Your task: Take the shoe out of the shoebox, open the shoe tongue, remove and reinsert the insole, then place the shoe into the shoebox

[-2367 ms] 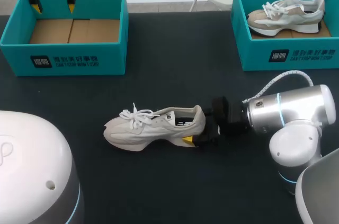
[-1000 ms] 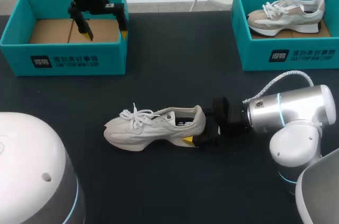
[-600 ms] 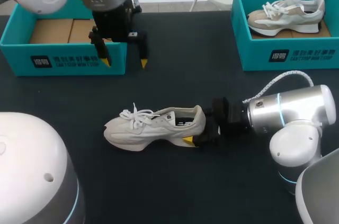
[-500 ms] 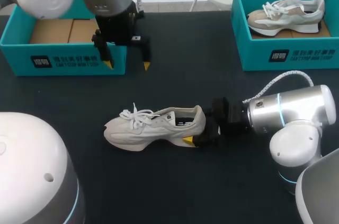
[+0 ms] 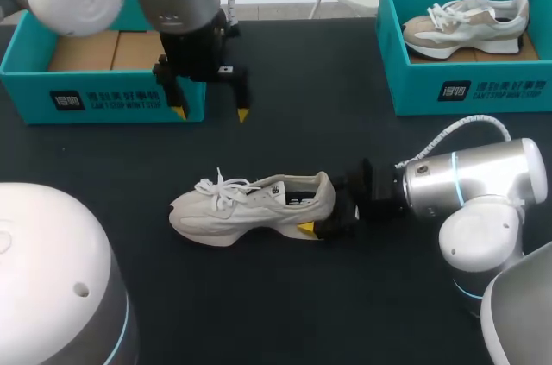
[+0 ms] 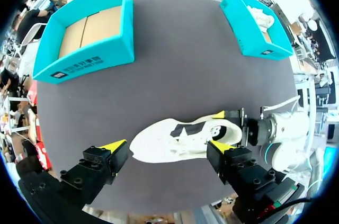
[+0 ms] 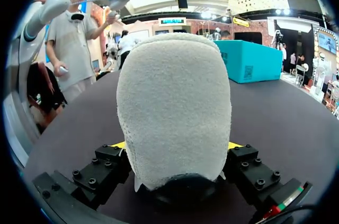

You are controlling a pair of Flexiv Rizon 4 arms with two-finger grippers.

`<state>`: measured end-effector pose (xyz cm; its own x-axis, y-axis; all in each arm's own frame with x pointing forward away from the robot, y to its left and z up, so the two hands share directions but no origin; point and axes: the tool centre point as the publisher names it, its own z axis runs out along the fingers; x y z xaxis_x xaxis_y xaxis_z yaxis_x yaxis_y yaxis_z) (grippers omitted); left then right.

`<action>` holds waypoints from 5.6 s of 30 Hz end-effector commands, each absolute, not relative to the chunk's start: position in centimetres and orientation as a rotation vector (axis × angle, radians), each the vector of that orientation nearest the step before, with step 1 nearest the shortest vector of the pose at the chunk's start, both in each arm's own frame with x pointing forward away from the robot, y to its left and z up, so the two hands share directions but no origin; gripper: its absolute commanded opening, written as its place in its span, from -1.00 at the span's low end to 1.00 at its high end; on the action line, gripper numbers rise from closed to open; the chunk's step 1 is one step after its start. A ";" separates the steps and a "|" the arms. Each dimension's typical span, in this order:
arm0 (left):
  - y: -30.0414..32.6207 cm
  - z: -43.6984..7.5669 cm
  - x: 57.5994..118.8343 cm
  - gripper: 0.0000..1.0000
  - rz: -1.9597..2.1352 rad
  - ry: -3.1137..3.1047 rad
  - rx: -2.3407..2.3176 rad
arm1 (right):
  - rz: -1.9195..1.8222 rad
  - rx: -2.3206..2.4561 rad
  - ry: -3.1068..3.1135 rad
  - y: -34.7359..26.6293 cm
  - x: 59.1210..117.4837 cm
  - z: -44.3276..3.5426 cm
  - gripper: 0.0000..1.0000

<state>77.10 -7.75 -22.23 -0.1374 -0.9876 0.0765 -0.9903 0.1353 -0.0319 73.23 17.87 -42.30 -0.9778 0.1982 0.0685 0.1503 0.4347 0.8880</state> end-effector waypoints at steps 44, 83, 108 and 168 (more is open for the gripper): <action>-17.2 -34.3 72.1 1.00 -0.186 -2.213 2.267 | 1.607 0.324 2.625 17.6 72.8 -42.8 -1.00; -9.8 -32.6 70.2 -1.00 -0.353 -2.133 2.476 | 1.607 0.324 2.625 17.6 72.8 -42.8 -1.00; -6.4 -31.3 68.6 -1.00 -0.090 -2.059 2.436 | 1.607 0.324 2.625 17.6 72.8 -42.8 -1.00; -10.3 -22.2 68.1 1.00 -0.076 -3.054 0.141 | 1.607 0.324 2.625 17.6 72.8 -42.8 -1.00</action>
